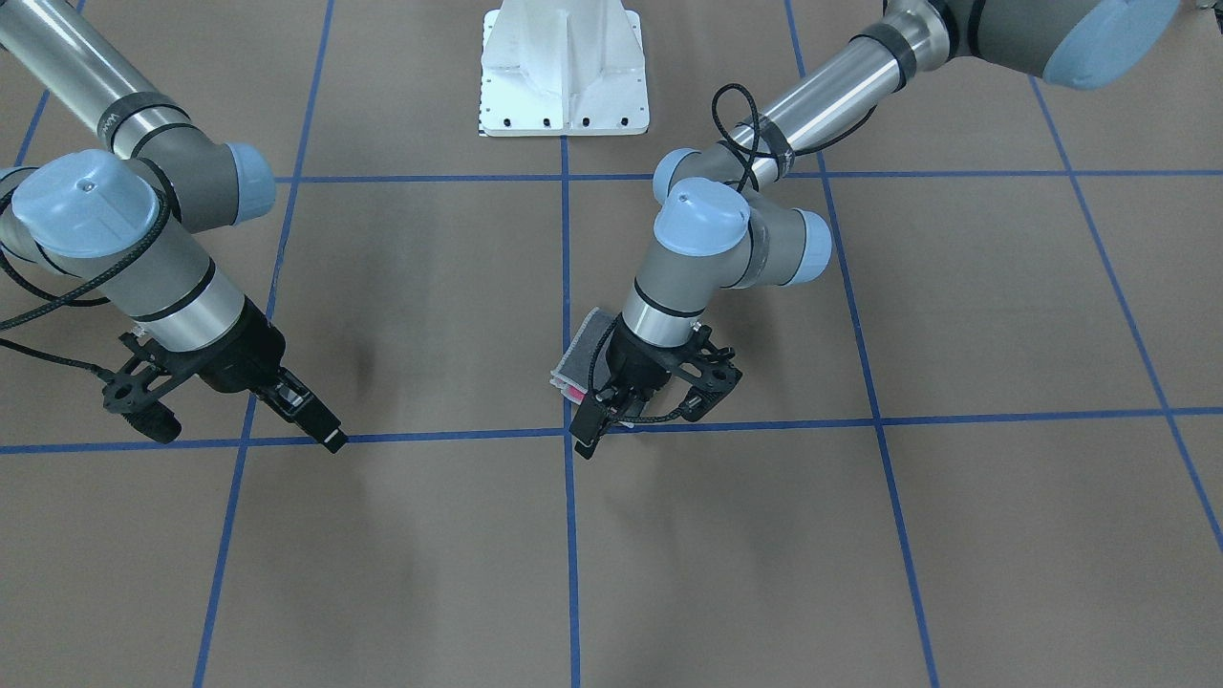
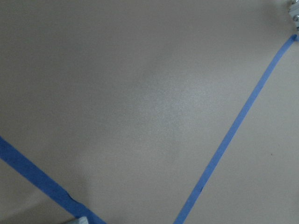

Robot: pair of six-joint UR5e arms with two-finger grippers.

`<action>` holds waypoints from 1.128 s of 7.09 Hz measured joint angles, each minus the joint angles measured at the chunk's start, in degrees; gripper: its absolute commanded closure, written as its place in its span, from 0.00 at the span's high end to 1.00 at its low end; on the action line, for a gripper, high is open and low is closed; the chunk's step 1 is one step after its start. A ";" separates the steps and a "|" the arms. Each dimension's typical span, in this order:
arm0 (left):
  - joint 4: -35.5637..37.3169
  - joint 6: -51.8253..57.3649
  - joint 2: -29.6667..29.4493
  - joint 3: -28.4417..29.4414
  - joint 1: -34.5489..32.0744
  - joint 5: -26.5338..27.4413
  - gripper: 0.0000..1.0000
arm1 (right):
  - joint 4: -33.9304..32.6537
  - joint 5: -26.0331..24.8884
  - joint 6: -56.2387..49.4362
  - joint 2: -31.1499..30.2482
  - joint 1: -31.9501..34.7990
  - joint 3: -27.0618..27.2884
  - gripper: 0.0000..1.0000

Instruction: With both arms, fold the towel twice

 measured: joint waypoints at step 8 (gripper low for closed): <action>0.78 4.79 0.80 -3.68 -10.13 -12.29 1.00 | -0.19 3.36 -2.60 -1.27 5.18 0.37 1.00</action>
